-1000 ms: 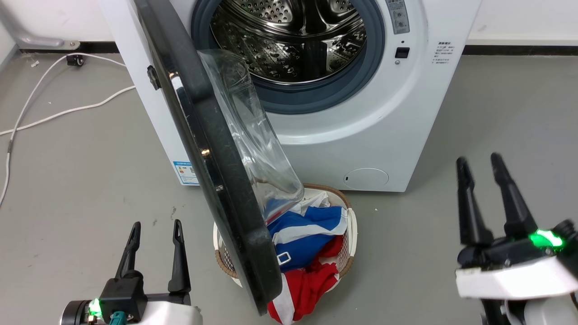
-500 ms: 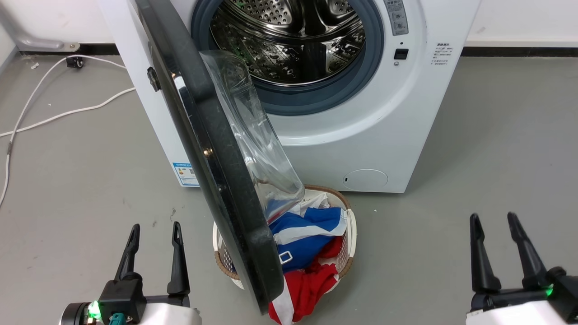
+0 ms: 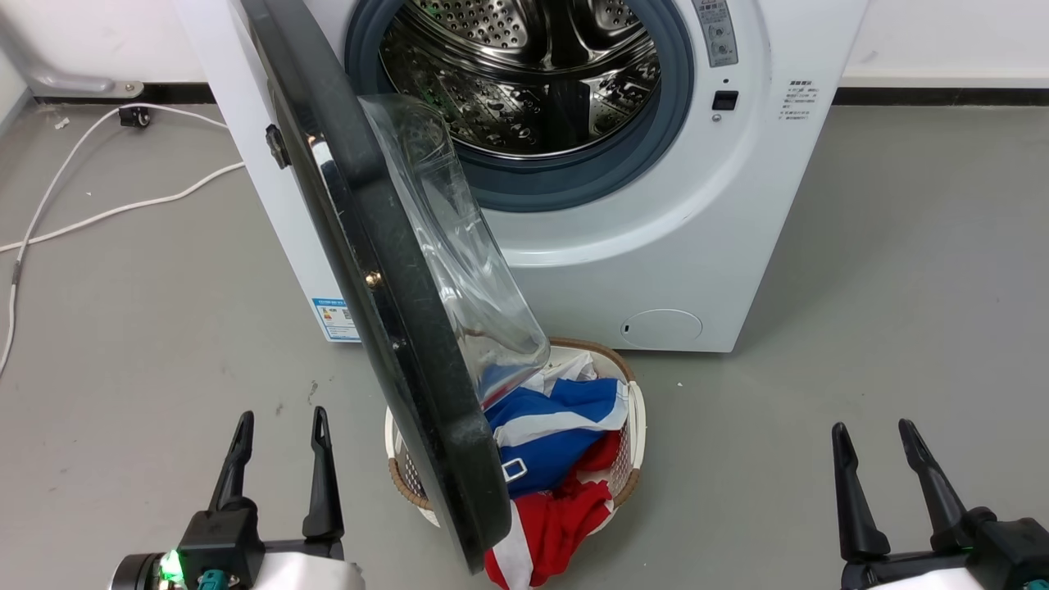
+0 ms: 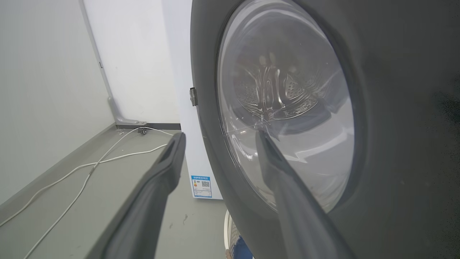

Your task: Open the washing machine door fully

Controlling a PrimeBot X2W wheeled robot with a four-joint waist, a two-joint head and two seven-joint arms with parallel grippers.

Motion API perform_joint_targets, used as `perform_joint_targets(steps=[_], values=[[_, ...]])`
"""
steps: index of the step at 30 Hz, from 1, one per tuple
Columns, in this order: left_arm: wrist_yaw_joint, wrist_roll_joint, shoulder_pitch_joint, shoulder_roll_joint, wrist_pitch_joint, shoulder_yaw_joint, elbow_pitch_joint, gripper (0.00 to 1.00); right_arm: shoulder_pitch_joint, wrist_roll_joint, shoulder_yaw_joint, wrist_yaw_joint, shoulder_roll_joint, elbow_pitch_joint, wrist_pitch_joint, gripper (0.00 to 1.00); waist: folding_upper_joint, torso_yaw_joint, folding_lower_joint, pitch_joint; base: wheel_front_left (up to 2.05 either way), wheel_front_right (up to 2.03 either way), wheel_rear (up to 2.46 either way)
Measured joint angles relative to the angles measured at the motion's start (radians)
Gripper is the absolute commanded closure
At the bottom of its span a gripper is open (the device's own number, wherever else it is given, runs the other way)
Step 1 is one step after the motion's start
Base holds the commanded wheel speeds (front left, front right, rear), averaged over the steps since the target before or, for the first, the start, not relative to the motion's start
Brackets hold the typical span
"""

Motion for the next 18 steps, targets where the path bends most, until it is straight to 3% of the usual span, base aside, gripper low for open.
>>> perform_joint_targets(steps=[2,3,10,18], values=[[0.001,-0.004,0.003,0.000,0.000,0.001,0.007,0.00,0.000,0.000,0.001,0.000,0.000,0.005,0.000,0.00,0.0000,0.000,0.0000,-0.002,0.00,0.00,0.00],[0.002,-0.004,0.005,0.000,0.000,0.001,0.009,1.00,0.001,-0.001,0.001,0.000,0.000,0.007,0.000,0.00,0.0000,0.000,0.0000,-0.004,0.00,0.00,0.00],[0.015,0.012,0.007,0.000,0.000,0.029,-0.032,1.00,0.007,-0.003,0.005,0.000,0.000,0.015,0.000,0.00,0.0000,-0.001,0.0000,-0.023,0.00,0.00,0.00],[0.004,0.024,-0.035,0.001,0.000,0.044,-0.244,1.00,0.012,-0.003,0.006,0.000,0.000,0.011,0.000,0.00,0.0000,0.004,0.0000,-0.039,0.00,0.00,0.00]])
